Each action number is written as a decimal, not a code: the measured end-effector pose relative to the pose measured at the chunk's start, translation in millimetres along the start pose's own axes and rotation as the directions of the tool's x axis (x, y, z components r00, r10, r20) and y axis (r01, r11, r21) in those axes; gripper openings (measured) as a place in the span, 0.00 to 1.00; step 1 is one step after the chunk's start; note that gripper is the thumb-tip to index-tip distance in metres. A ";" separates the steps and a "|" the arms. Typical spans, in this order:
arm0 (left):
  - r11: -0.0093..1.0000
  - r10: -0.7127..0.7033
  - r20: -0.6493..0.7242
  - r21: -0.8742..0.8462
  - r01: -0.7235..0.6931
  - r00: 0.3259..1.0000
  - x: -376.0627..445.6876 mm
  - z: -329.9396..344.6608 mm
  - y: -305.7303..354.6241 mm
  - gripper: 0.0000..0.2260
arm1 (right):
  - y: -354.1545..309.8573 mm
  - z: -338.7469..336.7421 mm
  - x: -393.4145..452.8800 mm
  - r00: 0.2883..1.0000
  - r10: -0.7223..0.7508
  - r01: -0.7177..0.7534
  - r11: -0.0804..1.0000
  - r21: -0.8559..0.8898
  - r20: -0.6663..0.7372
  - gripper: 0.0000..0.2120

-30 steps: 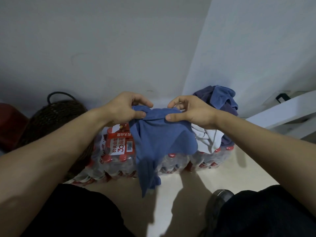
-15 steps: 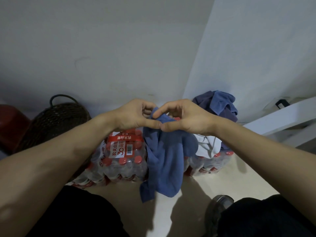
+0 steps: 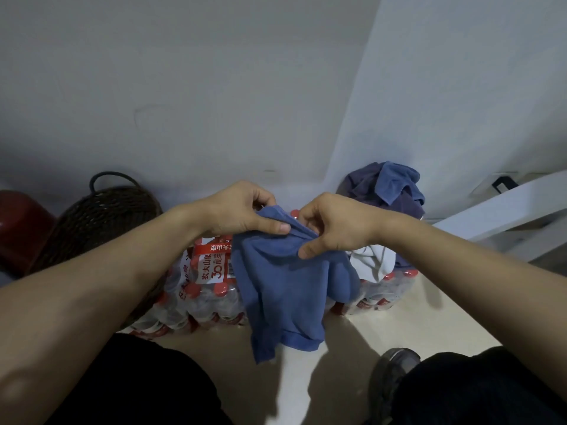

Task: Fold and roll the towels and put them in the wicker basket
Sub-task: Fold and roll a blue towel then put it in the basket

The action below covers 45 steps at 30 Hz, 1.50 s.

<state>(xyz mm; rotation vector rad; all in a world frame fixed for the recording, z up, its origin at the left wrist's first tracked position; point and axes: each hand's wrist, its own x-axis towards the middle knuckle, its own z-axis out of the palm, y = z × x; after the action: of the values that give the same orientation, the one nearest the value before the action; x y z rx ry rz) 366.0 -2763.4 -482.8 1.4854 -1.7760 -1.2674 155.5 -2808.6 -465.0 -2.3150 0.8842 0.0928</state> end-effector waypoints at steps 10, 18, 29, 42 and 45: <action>0.982 0.030 -0.068 -0.185 -0.042 0.997 -2.2 -3.6 -4.8 0.08 | 11.9 -3.7 -6.9 0.988 0.063 -0.104 0.944 0.314 0.138 0.12; 0.940 0.065 -0.318 0.336 0.048 0.946 -6.5 -15.6 -24.4 0.15 | 34.2 -7.9 -23.0 0.946 0.219 -0.260 0.953 0.155 0.240 0.08; 0.826 -0.001 -0.335 0.531 0.189 0.942 -84.8 -33.1 -32.5 0.21 | 38.3 4.1 -69.7 0.965 0.209 -0.249 0.921 0.300 0.158 0.24; 0.925 -0.380 -0.412 -0.154 0.347 0.828 -109.0 -24.5 -21.8 0.17 | 33.4 14.3 -88.2 0.871 0.472 -0.246 0.661 0.709 -0.138 0.09; 0.852 -0.481 -0.333 -0.397 0.343 0.811 -101.2 -20.3 -34.1 0.11 | 36.4 23.4 -73.7 0.819 0.542 -0.232 0.612 0.756 -0.188 0.10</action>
<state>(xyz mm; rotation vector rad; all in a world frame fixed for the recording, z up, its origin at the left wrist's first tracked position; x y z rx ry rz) 427.8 -2674.0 -485.1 1.8430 -0.9364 -1.2333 79.9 -2772.8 -482.7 -1.3780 1.3528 -0.4878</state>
